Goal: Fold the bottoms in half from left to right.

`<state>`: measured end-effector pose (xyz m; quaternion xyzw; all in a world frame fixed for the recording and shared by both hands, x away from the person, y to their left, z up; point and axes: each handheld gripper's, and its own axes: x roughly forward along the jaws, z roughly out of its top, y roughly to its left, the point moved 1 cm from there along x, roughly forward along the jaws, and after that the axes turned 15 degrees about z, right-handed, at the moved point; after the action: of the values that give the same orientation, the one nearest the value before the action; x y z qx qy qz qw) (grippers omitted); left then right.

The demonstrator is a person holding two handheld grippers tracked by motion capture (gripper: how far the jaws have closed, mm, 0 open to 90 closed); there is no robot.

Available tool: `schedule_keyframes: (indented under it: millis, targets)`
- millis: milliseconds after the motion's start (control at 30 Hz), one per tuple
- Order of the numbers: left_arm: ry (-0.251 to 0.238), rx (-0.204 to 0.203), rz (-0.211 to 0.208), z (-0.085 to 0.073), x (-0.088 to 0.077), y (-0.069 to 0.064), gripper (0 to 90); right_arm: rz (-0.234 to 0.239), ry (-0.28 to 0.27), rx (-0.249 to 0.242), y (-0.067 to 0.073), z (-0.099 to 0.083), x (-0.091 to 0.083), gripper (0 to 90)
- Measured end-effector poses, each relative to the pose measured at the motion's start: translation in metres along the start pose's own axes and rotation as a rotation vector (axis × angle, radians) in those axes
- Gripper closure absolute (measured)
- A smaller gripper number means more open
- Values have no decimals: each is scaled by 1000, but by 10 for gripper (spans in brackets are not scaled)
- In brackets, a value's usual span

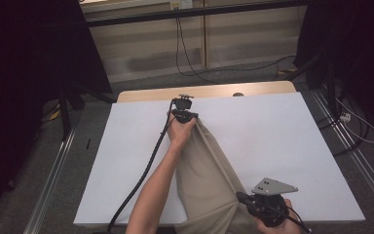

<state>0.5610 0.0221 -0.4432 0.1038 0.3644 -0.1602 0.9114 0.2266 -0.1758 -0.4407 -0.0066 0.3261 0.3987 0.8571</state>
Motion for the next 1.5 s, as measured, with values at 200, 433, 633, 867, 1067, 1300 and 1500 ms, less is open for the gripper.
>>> schedule_keyframes:
  millis: [200, 433, 633, 867, 1067, 1300, 1500]
  targets:
    - [-13, 9, -9, -1, 10, -14, 769, -23, 54, 41, -22, -15, -2, 900]
    - [-34, 37, -45, -3, 1, -21, 426, -65, 88, 62, -32, -21, -2, 900]
    - [-109, 42, -56, -20, -38, -11, 223, -82, 67, 72, -30, -21, -6, 716]
    - [-100, 40, -101, -69, -84, 8, 210, 63, 61, 6, 4, -31, -13, 756]
    - [-112, 94, -138, -118, -124, 15, 267, 80, 159, 17, 22, -50, -4, 731]
    - [-83, 141, -215, -156, -137, 5, 359, 109, 161, 39, 23, -54, -3, 718]
    - [-114, 273, -140, -161, -123, -15, 335, 92, 131, -13, 29, -53, 2, 669]
